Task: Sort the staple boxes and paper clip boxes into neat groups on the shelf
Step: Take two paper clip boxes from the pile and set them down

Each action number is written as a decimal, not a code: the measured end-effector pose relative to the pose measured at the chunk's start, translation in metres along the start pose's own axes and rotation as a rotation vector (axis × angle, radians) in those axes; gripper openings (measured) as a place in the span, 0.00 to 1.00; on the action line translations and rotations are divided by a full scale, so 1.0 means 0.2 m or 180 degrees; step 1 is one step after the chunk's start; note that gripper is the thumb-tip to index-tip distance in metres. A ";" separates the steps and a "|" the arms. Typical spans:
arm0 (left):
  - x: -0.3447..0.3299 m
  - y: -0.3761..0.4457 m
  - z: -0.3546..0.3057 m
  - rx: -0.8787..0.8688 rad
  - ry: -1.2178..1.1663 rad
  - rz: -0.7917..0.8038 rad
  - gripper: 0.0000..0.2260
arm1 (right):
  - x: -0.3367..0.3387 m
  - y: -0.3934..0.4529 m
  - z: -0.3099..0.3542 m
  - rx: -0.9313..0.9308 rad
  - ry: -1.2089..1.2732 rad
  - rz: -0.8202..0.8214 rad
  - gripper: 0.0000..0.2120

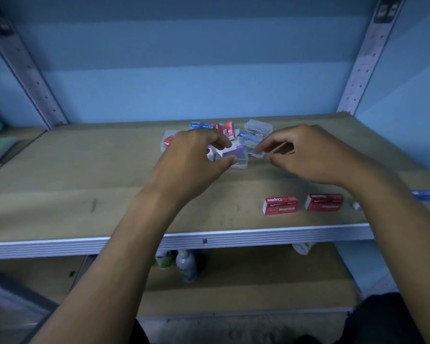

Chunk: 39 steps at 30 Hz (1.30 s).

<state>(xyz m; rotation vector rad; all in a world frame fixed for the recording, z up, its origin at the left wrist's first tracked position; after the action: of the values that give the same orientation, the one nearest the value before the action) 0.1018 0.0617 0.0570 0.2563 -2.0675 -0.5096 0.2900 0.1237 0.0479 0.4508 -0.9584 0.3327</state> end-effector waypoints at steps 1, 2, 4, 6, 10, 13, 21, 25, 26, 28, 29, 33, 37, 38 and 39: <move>0.01 -0.01 0.04 0.0039 0.0056 0.0012 0.12 | -0.03 0.02 0.03 0.0039 -0.0008 0.0015 0.11; 0.02 -0.01 0.07 0.0066 0.0112 0.0022 0.13 | -0.06 0.05 0.05 0.0065 -0.0026 0.0030 0.11; 0.03 -0.02 0.14 0.0092 0.0271 0.0071 0.15 | -0.12 0.09 0.08 0.0090 -0.0108 0.0081 0.12; 0.02 -0.03 0.23 0.0235 0.0536 0.0252 0.19 | -0.17 0.13 0.10 0.0077 -0.0168 0.0175 0.11; -0.02 -0.04 0.38 0.0591 0.0791 0.0611 0.26 | -0.25 0.19 0.12 0.0071 -0.0301 0.0297 0.11; -0.04 -0.01 0.45 0.0731 0.0786 0.0686 0.32 | -0.28 0.23 0.12 0.0049 -0.0376 0.0251 0.11; -0.11 0.04 0.54 0.0892 0.0681 0.0724 0.32 | -0.34 0.29 0.11 -0.0133 -0.0457 0.0338 0.17; -0.11 0.06 0.54 0.0914 0.0684 0.0646 0.31 | -0.34 0.28 0.10 -0.0168 -0.0416 0.0347 0.20; -0.11 0.06 0.54 0.0911 0.0692 0.0616 0.30 | -0.34 0.28 0.10 -0.0162 -0.0420 0.0343 0.20; -0.10 0.07 0.53 0.0929 0.0657 0.0526 0.31 | -0.33 0.28 0.10 -0.0149 -0.0443 0.0336 0.20; -0.09 0.07 0.52 0.0936 0.0593 0.0458 0.31 | -0.33 0.28 0.09 -0.0160 -0.0435 0.0329 0.20; -0.03 0.08 0.47 0.0826 0.0129 0.0130 0.29 | -0.31 0.26 0.08 -0.0210 -0.0346 0.0259 0.18; 0.03 0.07 0.43 0.0777 -0.0037 -0.0213 0.27 | -0.28 0.24 0.07 -0.0319 -0.0141 0.0186 0.14; 0.04 0.07 0.42 0.0774 -0.0076 -0.0264 0.27 | -0.27 0.24 0.07 -0.0347 -0.0076 0.0162 0.13; 0.04 0.07 0.41 0.0764 -0.0120 -0.0283 0.26 | -0.26 0.23 0.07 -0.0365 -0.0015 0.0142 0.12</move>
<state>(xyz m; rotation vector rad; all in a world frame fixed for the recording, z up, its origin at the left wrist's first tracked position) 0.0269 0.0920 0.0321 0.4848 -2.1620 -0.3204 0.2301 0.1526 0.0212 0.3259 -0.9879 0.3153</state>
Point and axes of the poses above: each hand's wrist, its own y-axis towards the middle knuckle, its own x-axis out of the back of the hand, z = x × y, the point moved 7 cm from there along y, towards the middle knuckle, and after that the axes turned 2 degrees about -z, right-handed, at the moved point
